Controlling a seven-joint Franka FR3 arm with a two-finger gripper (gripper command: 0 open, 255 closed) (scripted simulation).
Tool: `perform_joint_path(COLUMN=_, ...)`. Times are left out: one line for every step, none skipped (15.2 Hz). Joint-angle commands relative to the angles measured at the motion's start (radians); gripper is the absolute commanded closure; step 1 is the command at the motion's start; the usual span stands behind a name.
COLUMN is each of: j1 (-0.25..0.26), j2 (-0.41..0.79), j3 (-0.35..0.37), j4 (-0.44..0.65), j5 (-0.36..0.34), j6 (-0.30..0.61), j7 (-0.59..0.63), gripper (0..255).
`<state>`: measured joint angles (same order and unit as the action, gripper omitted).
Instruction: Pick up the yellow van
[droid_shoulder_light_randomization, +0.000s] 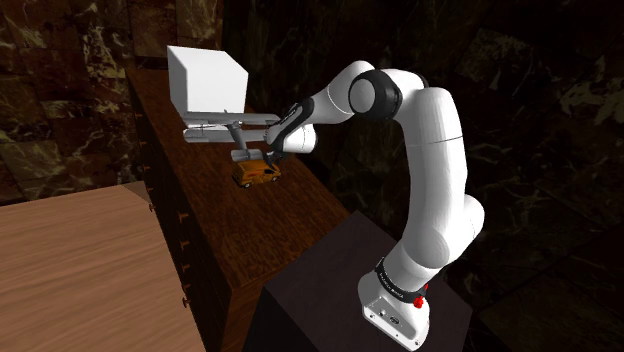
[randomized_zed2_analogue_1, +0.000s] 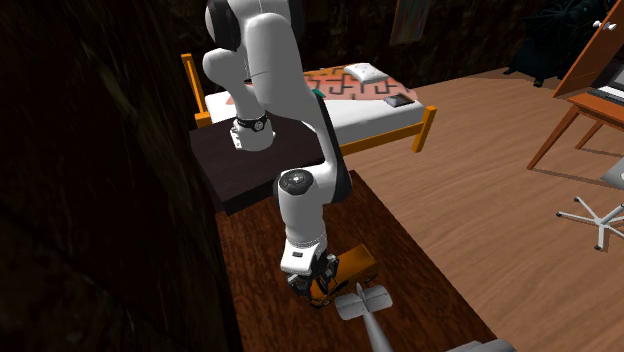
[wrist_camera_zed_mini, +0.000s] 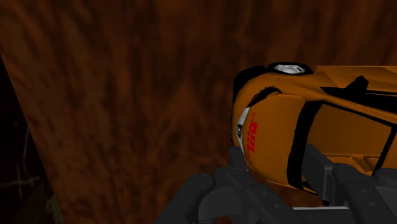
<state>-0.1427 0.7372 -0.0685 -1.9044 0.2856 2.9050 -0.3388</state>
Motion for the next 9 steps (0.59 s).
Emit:
perform_joint_path(j1=0.001, j2=0.009, j3=0.003, j4=-0.008, j5=0.001, j6=-0.001, j7=-0.001, gripper=255)
perform_joint_path(j1=-0.001, j2=0.013, j3=0.005, j4=-0.007, j5=0.001, j6=0.001, j7=-0.002, gripper=255)
perform_joint_path(j1=-0.001, j2=0.018, j3=0.005, j4=-0.002, j5=0.001, j6=0.001, j7=-0.002, gripper=255)
perform_joint_path(j1=-0.001, j2=0.021, j3=0.006, j4=-0.001, j5=0.002, j6=0.003, j7=-0.001, gripper=255)
perform_joint_path(j1=-0.004, j2=0.012, j3=0.008, j4=-0.018, j5=0.003, j6=0.010, j7=-0.006, gripper=255)
perform_joint_path(j1=-0.004, j2=0.014, j3=0.011, j4=-0.025, j5=0.005, j6=0.020, j7=-0.006, gripper=255)
perform_joint_path(j1=-0.004, j2=0.012, j3=0.003, j4=0.002, j5=0.000, j6=-0.010, j7=-0.003, gripper=255)
perform_joint_path(j1=-0.001, j2=-0.001, j3=0.000, j4=-0.003, j5=-0.002, j6=-0.018, j7=-0.001, gripper=255)
perform_joint_path(j1=0.001, j2=-0.013, j3=-0.003, j4=-0.008, j5=-0.004, j6=-0.025, j7=0.001, gripper=255)
